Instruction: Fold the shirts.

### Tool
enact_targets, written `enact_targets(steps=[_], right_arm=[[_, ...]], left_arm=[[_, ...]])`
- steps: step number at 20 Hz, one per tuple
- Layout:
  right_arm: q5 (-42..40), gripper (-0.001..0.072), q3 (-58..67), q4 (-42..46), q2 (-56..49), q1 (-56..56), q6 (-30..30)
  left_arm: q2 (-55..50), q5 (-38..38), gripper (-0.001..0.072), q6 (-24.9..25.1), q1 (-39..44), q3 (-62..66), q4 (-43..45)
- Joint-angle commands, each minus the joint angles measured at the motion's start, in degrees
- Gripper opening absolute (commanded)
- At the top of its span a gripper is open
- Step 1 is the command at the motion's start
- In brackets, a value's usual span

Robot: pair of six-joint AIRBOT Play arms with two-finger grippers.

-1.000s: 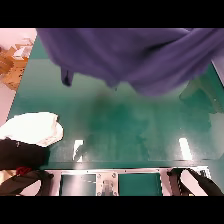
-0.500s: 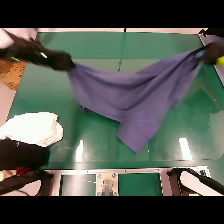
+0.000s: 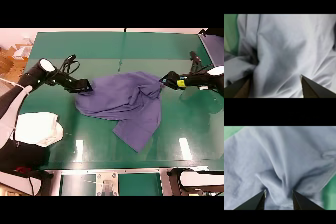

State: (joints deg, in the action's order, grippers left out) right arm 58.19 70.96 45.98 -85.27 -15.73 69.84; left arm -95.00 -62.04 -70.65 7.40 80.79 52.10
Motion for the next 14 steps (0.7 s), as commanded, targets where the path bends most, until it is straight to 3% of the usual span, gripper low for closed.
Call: enact_targets(steps=[1, 3, 6, 11, 14], right_arm=[[9.9, 0.0396, 3.1, 2.7, 0.5, -6.3, 1.4], [15.0, 0.0395, 1.4, 6.5, 3.8, -11.4, 3.2], [16.2, 0.0396, -9.9, 9.7, 10.5, -17.2, 3.5], [6.0, 0.0408, -32.0, 5.7, 12.6, -15.1, 1.6], [0.6, 0.0403, -36.9, 0.2, 10.3, -9.9, -1.2]], left_arm=[[-1.4, -12.2, 0.0665, -1.1, -3.3, 6.6, 4.3], [-1.2, -19.6, 0.0666, -2.5, -7.4, 10.6, 4.9], [-0.3, -24.0, 0.0666, -3.1, -12.7, 10.3, 4.8], [-0.3, -25.0, 0.0665, -3.1, -14.7, 6.3, 4.9], [-0.3, -24.8, 0.0665, -2.5, -14.7, 3.7, 5.0]])
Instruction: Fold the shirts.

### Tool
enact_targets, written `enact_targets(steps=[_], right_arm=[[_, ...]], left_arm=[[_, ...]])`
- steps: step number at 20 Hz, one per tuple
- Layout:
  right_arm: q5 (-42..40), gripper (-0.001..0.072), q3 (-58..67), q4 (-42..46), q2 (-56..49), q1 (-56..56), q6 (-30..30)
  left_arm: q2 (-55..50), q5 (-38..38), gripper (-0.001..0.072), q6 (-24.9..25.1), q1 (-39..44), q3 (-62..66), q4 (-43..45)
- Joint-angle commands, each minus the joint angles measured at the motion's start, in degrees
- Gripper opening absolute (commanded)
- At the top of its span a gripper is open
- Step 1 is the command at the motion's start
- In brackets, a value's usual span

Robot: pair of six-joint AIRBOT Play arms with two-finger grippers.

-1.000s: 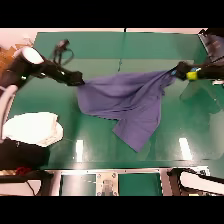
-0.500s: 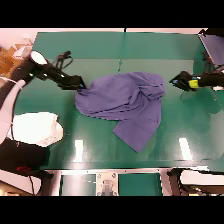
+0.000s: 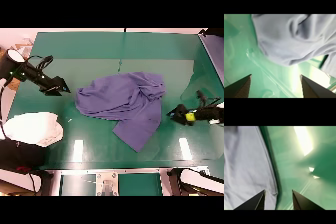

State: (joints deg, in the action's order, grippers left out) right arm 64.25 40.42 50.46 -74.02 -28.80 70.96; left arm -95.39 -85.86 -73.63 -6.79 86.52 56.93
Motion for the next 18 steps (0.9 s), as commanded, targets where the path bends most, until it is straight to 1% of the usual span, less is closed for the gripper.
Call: enact_targets(steps=[1, 2, 4, 5, 6, 9, 11, 14, 15, 16, 18], right_arm=[[-6.3, 0.0402, -6.2, -5.8, -2.3, 5.3, -2.5], [-7.1, 0.0387, -6.0, -7.3, -3.7, 7.3, -2.7], [-7.7, 0.026, -4.7, -8.8, -6.0, 10.6, -3.6], [-7.6, 0.0122, -3.7, -8.7, -6.4, 11.4, -4.2], [-7.4, 0.0019, -2.6, -8.4, -6.3, 11.3, -4.2], [-6.8, 0.0019, 2.0, -7.8, -6.3, 8.5, -3.9], [-5.9, 0.0019, 3.1, -7.9, -6.3, 8.1, -3.9], [-5.5, 0.002, 3.1, -7.9, -6.3, 9.0, -4.0], [-5.5, 0.002, 3.1, -7.8, -6.3, 9.2, -3.9], [-5.5, 0.0019, 3.1, -7.9, -6.3, 9.4, -3.9], [-5.5, 0.002, 3.1, -8.0, -6.3, 9.3, -3.9]], left_arm=[[0.0, -0.9, 0.0665, 0.6, -0.6, -2.6, 0.1], [0.0, -0.6, 0.0665, 0.6, -0.6, -3.1, 0.1], [0.0, -0.1, 0.0666, 0.7, -0.6, -4.8, 0.0], [0.0, 0.3, 0.0666, 1.0, -0.6, -5.8, -0.1], [0.0, 0.8, 0.0665, 1.4, -0.6, -7.2, -0.4], [0.0, 5.2, 0.0666, 3.0, -0.6, -12.9, -4.5], [0.0, 11.6, 0.0665, 4.6, -0.3, -17.8, -8.7], [0.0, 23.1, 0.0664, 10.5, 2.7, -23.4, -16.3], [0.0, 25.9, 0.0659, 11.6, 4.2, -24.1, -16.7], [0.0, 27.6, 0.0599, 12.3, 5.4, -24.3, -16.4], [-0.1, 29.1, 0.0586, 12.7, 7.1, -24.5, -16.2]])
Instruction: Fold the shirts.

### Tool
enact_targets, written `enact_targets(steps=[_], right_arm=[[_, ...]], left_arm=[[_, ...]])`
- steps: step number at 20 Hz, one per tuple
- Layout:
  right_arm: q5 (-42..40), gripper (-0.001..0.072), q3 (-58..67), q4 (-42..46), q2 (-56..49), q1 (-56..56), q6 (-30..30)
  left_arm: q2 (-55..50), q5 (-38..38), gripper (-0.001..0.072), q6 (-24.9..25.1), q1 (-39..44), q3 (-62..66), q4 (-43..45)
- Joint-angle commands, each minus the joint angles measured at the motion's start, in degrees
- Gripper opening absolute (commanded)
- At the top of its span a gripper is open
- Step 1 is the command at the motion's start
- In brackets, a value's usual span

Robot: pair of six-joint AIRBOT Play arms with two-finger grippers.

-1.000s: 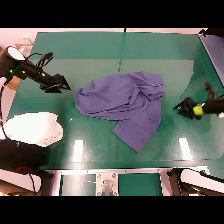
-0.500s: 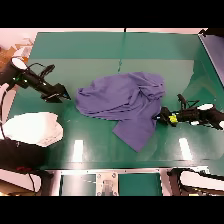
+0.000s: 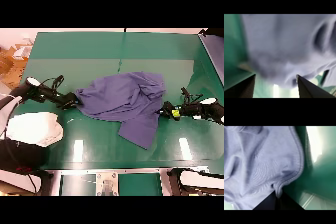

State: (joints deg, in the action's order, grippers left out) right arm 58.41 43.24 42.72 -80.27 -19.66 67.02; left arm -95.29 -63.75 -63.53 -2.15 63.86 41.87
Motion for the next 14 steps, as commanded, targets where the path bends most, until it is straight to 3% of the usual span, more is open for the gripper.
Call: enact_targets(steps=[1, 2, 3, 6, 8, 14], right_arm=[[0.4, 0.0019, 0.2, -0.3, 0.0, 0.2, 0.0], [0.6, 0.002, 0.3, -0.3, 0.0, 0.2, 0.0], [0.7, 0.002, 0.3, -0.3, 0.0, 0.2, 0.0], [3.7, 0.0019, 2.5, -0.3, 0.3, 0.1, 0.0], [7.9, 0.0019, 6.6, -0.6, 2.3, 0.1, 0.1], [12.8, 0.0019, 30.6, -0.7, 18.8, 0.1, 8.1]], left_arm=[[-0.2, 7.1, 0.058, 2.5, 3.0, -1.9, -0.6], [-0.2, 6.6, 0.0275, 2.6, 3.0, -1.8, 0.2], [-0.2, 5.1, 0.0035, 3.5, 3.0, -1.8, 0.3], [0.1, -3.4, 0.0029, 3.0, 2.1, 1.2, 2.9], [2.5, -7.6, 0.0028, -0.6, 1.9, 5.1, 6.4], [22.6, -10.8, 0.0028, -8.7, 1.9, 23.8, 8.9]])
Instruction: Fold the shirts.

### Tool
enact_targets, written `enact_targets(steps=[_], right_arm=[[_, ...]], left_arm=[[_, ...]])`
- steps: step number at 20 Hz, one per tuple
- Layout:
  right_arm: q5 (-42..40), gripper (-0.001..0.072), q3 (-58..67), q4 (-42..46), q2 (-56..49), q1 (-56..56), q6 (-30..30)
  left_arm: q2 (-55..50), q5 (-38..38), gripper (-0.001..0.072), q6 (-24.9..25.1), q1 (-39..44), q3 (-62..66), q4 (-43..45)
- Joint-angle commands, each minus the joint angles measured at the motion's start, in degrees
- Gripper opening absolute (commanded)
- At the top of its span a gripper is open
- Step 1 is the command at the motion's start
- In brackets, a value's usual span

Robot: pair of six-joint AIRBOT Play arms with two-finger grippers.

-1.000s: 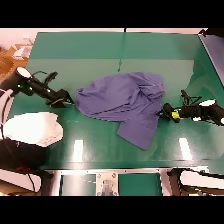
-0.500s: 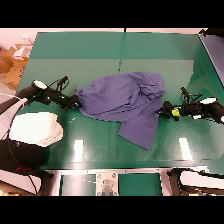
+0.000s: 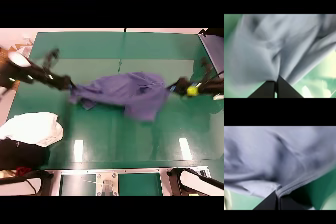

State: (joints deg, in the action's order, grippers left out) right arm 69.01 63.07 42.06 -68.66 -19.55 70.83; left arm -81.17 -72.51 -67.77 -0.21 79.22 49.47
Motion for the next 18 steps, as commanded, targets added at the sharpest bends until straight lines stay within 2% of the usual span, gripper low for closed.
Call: enact_targets(steps=[1, 4, 9, 13, 18], right_arm=[[2.1, 0.0019, 15.6, -0.1, 10.0, 0.0, 5.6], [-0.5, 0.0019, 30.3, 1.8, 17.9, -0.1, 10.6], [-9.0, 0.0019, 46.1, 10.1, 27.5, 0.0, 16.3], [-9.5, 0.0019, 47.8, 19.1, 29.6, 0.0, 18.8], [-9.2, 0.0019, 39.3, 20.4, 25.1, 0.0, 18.4]], left_arm=[[11.8, -1.8, 0.0028, -5.4, 0.0, 12.2, 1.3], [20.7, -1.4, 0.0028, -8.6, 0.0, 24.3, 1.4], [26.8, -0.5, 0.0029, -8.9, 0.0, 44.9, 1.6], [29.2, 1.6, 0.0029, -8.6, 0.0, 45.3, 2.0], [26.4, 1.5, 0.0029, -6.7, 0.0, 34.3, 3.2]])
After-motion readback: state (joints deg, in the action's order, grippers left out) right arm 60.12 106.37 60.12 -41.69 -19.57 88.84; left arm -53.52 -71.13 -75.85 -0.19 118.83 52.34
